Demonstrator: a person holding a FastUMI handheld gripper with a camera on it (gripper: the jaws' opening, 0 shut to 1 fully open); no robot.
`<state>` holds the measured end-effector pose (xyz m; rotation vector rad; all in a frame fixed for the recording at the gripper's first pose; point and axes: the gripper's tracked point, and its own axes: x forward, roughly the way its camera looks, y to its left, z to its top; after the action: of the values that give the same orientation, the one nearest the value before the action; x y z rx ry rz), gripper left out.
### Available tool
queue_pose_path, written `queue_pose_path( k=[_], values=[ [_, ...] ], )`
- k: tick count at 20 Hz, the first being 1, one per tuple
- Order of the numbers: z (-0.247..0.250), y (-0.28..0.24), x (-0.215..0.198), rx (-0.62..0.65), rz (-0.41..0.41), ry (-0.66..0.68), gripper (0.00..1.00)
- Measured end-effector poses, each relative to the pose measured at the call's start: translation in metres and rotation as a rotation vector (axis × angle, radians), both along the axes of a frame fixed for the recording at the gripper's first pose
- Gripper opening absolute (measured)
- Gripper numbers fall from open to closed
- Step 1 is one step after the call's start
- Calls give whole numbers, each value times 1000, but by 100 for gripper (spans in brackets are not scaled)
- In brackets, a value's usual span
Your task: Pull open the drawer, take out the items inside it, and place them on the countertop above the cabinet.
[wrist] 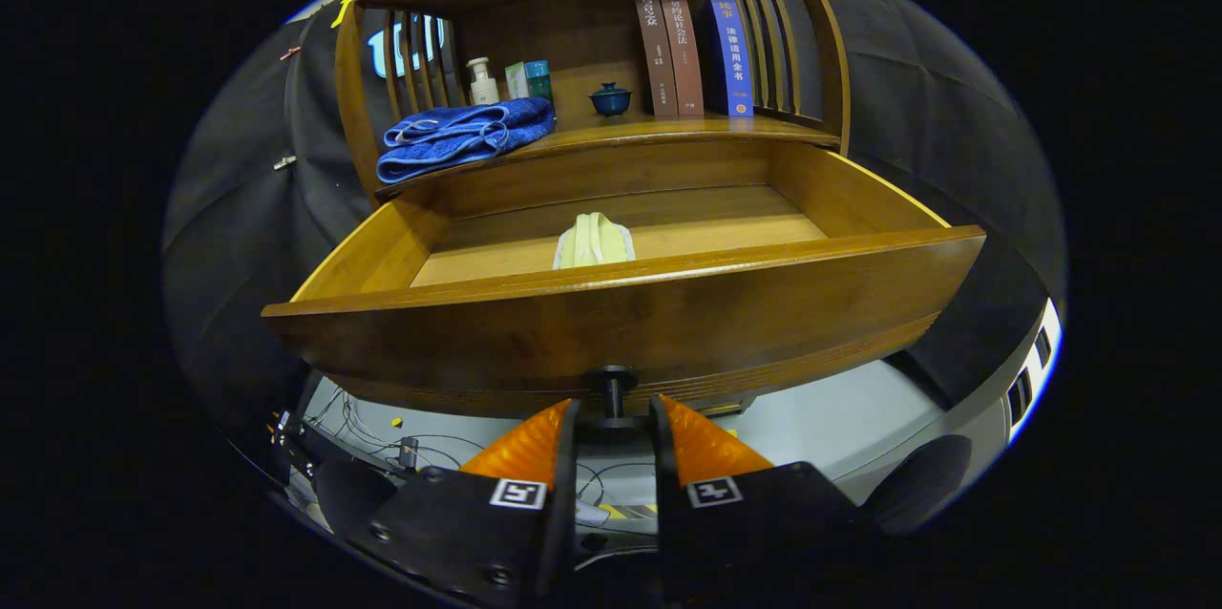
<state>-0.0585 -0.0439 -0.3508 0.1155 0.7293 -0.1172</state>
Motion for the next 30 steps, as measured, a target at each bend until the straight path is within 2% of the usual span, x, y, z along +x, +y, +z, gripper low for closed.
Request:
queue_pose_path(
  k=[3, 6, 9, 11, 15, 17, 19, 23, 30],
  values=[
    [-1, -2, -2, -26, 2, 19, 50],
    [8, -4, -11, -46, -1, 25, 100],
    [46, -5, -17, -40, -28, -46, 100],
    [79, -3, -7, -45, -24, -112, 100],
    [130, 2, 48, -52, 32, -171, 100],
    [138, -2, 86, -47, 32, -155, 100],
    [130, -1, 114, -35, 29, -98, 100],
    [86, 5, 160, -54, 78, 72, 100],
    [19, 2, 175, -54, 85, 340, 99]
  ],
)
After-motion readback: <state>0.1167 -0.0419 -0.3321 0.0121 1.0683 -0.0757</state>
